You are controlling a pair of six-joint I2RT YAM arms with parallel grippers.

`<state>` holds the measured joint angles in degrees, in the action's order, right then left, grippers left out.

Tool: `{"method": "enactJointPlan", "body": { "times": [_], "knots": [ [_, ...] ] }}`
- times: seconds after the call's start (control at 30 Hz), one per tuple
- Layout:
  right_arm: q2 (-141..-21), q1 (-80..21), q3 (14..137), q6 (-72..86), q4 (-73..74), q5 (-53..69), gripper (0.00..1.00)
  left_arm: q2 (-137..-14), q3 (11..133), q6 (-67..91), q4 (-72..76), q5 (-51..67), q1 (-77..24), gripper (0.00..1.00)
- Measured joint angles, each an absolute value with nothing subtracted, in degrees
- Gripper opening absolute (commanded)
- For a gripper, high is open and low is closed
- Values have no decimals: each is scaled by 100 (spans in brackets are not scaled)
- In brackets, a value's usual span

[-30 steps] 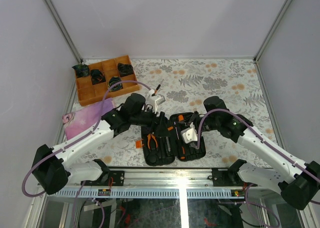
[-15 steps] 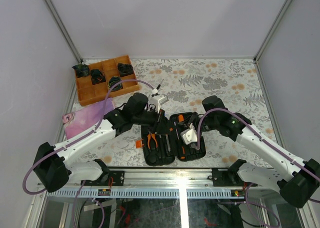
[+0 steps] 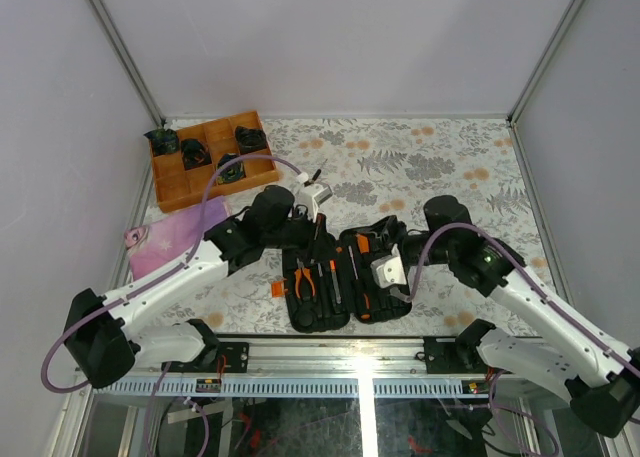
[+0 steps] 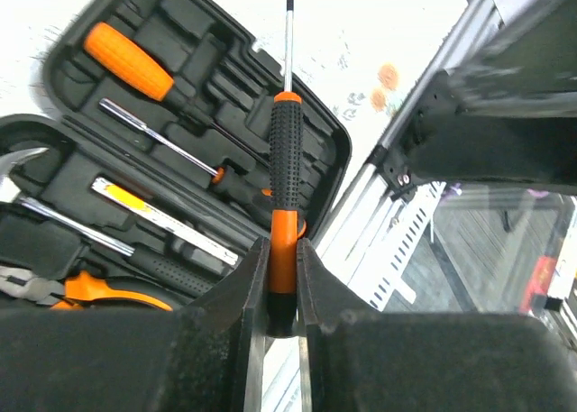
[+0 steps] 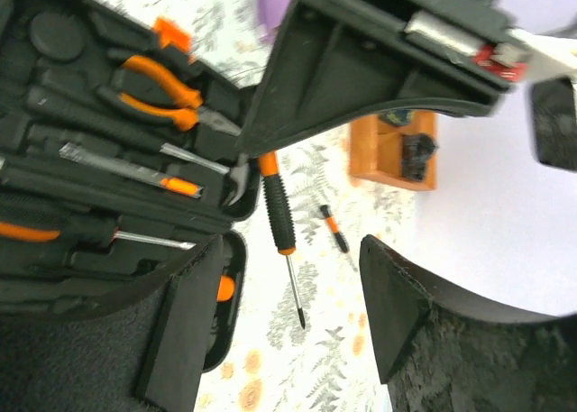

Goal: Sort the tools into containers
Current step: Pick up the screwdriver from the center of the board.

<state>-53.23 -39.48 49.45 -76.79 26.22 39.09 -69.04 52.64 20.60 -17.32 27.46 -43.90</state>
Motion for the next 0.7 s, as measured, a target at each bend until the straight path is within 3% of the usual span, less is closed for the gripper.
{"method": "enactJointPlan", "body": {
  "times": [0.2, 0.37, 0.6, 0.7],
  "knots": [
    [-4250, -3951, 3741, -5365, 329, 3684, 66, -6532, 5227, 2174, -1710, 2029, -4390, 0],
    [-4211, -3951, 3074, -2956, -1059, 2930, 66, -6372, 5188, 2263, -1704, 1535, -4390, 0],
    [-4327, -3951, 3002, -132, -1549, 1468, 62, -5953, 4921, 2412, -1527, 838, -4390, 0],
    [-4676, -3951, 3299, 1037, -1175, 825, 70, -5712, 4770, 2458, -1352, 620, -4390, 0]
  ]
}}
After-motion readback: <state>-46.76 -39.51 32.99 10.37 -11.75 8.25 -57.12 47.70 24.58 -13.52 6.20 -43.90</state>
